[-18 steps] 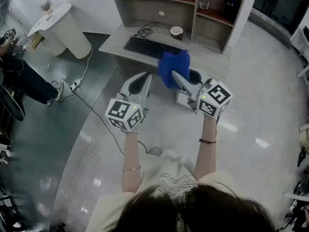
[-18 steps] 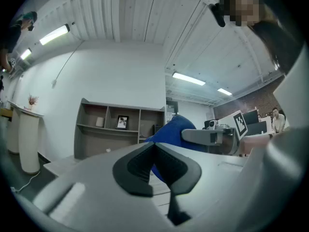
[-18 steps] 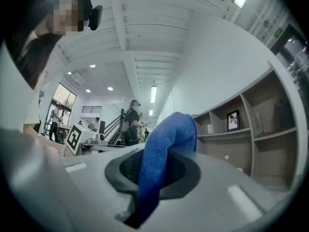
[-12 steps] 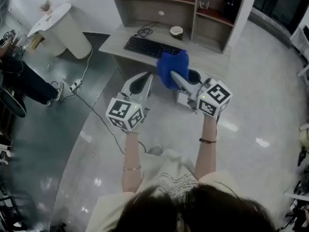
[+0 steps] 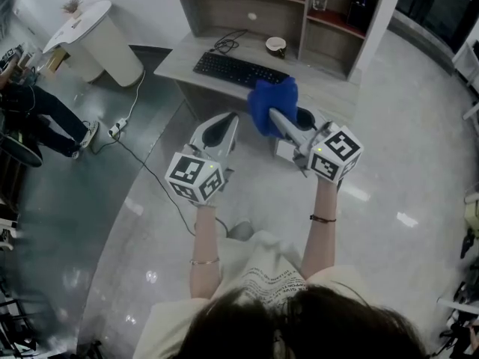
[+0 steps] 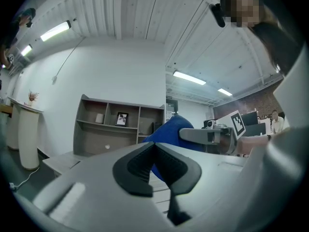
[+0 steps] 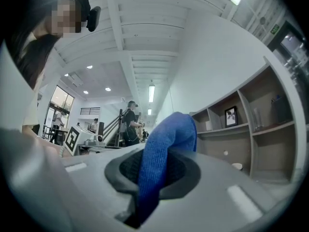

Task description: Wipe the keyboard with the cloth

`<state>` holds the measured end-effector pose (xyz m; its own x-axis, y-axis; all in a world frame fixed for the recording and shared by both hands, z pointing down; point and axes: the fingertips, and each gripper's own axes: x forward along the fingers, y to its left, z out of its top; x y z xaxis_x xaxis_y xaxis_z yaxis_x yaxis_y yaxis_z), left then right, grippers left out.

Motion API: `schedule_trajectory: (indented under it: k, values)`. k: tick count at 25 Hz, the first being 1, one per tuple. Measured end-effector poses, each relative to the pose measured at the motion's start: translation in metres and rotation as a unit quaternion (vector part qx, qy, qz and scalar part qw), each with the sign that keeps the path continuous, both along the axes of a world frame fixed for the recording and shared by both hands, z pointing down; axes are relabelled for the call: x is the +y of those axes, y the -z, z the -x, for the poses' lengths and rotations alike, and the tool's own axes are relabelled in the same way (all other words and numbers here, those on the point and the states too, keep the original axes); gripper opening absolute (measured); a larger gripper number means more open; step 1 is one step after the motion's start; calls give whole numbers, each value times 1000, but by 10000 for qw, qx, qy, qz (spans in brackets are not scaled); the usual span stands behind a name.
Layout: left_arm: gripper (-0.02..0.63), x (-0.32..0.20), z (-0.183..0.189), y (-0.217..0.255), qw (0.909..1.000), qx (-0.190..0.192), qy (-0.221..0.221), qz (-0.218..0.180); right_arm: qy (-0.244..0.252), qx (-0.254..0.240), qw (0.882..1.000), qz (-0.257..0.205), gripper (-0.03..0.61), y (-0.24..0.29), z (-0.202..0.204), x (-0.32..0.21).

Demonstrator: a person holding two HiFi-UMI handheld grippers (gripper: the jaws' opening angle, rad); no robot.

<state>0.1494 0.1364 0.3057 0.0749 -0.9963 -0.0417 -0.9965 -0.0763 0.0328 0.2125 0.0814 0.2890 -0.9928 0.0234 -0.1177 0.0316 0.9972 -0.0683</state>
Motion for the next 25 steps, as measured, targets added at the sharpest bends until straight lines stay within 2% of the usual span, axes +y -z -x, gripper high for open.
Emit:
schedule_trajectory:
  k: [4, 8, 14, 25]
  values:
    - [-9, 5, -4, -6, 9999, 77, 29, 110, -177, -107, 9995, 234, 52, -3, -5, -3]
    - [-9, 8, -2, -15, 9996, 140, 113, 206, -224, 36, 9993, 312, 52, -15, -3, -3]
    - [-9, 0, -4, -28, 9990, 178, -23, 399, -347, 67, 9980, 524, 52, -28, 1, -13]
    - [-9, -28, 35, -35, 9982, 372, -224, 409, -512, 370, 9968, 486, 52, -39, 36, -34]
